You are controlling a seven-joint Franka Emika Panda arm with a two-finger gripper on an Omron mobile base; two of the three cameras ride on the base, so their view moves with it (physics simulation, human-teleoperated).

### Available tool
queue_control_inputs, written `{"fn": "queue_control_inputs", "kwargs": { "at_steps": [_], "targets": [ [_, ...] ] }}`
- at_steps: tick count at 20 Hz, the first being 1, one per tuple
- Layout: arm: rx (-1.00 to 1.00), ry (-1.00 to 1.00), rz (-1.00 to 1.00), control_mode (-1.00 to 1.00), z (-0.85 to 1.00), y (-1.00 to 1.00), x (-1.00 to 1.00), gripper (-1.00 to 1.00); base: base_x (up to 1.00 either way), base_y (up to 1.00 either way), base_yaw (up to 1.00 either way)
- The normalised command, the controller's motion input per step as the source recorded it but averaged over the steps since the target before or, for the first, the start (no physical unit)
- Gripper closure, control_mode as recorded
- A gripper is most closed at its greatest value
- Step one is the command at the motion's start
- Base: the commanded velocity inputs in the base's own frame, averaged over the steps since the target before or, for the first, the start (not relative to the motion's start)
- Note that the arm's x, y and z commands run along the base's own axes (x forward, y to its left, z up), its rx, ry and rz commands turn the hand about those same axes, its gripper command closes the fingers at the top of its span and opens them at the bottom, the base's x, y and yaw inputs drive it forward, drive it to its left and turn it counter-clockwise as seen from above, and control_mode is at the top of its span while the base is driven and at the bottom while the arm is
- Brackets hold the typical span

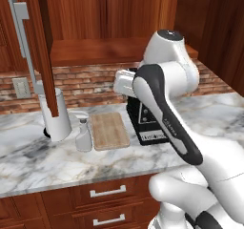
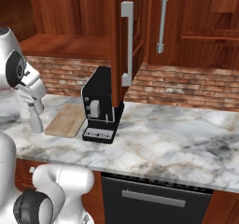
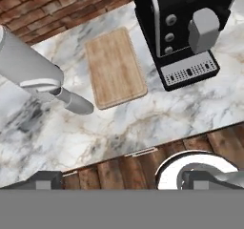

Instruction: Grab the spray bottle from the cabinet, then place it next to the cutting board for sanitizing. Then grab the dish brush from the countertop next to the sink and place it next to the cutting board.

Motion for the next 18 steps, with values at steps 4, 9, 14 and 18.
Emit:
{"fn": "queue_control_inputs", "kwargs": {
  "at_steps": [4,9,14,18],
  "targets": [
    [-0.16,-0.16,0.0,-1.0,-0.44,-0.51,-1.0,-1.0,0.0,0.0,0.0],
    [-0.05,-0.04,0.01,-1.0,-0.43,-0.67,-0.64,-1.0,0.0,0.0,0.0],
    [0.01,-0.13,0.08,-1.0,0.03,-0.38,-0.21,-1.0,0.0,0.0,0.0],
    [0.0,-0.22,0.08,-1.0,0.28,-0.18,-0.39,-1.0,0.0,0.0,0.0]
  ]
}}
